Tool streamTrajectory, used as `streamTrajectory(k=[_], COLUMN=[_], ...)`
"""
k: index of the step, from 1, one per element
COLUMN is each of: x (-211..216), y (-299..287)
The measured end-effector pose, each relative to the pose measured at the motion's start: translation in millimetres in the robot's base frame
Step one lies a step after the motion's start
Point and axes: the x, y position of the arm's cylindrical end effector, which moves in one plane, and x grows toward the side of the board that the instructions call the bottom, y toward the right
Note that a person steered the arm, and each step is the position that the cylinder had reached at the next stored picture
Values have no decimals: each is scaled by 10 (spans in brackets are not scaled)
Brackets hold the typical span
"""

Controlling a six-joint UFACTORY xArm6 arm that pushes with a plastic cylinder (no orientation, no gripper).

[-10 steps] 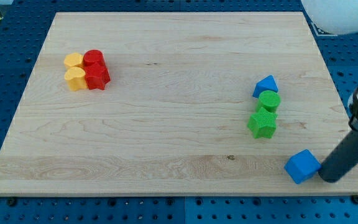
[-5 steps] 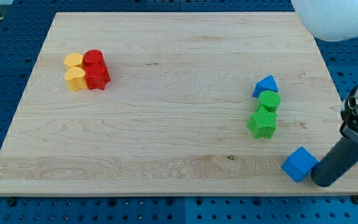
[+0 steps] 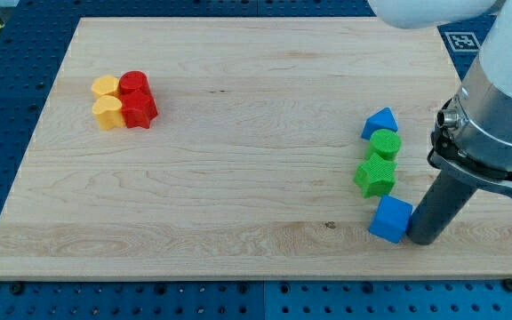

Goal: Move blue cube below to the green star

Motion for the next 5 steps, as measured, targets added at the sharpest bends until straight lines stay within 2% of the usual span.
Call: streamTrajectory(k=[5], x=[-207], y=[-5])
